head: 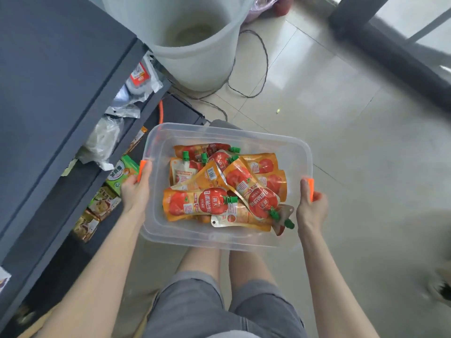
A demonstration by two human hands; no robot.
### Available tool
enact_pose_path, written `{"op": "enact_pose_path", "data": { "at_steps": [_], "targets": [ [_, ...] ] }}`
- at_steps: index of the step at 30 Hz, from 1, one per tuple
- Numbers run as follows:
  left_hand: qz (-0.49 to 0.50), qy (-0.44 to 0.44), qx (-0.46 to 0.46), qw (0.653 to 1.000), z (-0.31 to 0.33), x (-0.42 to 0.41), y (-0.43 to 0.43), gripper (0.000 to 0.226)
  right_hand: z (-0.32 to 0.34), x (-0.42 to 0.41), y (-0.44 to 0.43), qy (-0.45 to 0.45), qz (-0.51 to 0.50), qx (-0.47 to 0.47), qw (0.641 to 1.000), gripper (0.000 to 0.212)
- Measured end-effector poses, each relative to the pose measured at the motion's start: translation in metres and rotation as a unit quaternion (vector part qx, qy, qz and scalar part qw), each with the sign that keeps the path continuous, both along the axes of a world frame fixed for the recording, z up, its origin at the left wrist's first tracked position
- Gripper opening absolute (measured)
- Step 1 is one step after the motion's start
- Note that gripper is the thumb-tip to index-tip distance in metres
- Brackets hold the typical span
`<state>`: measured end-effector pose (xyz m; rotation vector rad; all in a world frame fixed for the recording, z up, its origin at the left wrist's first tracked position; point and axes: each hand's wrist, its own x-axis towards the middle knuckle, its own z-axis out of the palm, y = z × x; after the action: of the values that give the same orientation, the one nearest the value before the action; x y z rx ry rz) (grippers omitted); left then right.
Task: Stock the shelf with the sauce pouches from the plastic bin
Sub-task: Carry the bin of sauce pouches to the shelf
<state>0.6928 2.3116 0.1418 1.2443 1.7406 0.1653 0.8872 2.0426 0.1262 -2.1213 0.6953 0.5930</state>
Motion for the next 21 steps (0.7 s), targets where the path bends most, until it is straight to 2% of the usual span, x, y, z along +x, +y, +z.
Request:
{"op": "enact_pose_path", "data": {
  "at_steps": [12, 21],
  "targets": [
    [-0.157, 0.045, -0.001, 0.987, -0.147, 0.099, 0.113, 0.057, -0.137, 0.01, 0.063, 0.001, -0.154, -0.024, 0.988, 0.044],
    [-0.229, 0.087, 0.076, 0.966, -0.212, 0.136, 0.136, 0.05, -0.211, 0.004, 0.089, -0.017, -0.158, -0.042, 0.986, 0.04]
  ]
}}
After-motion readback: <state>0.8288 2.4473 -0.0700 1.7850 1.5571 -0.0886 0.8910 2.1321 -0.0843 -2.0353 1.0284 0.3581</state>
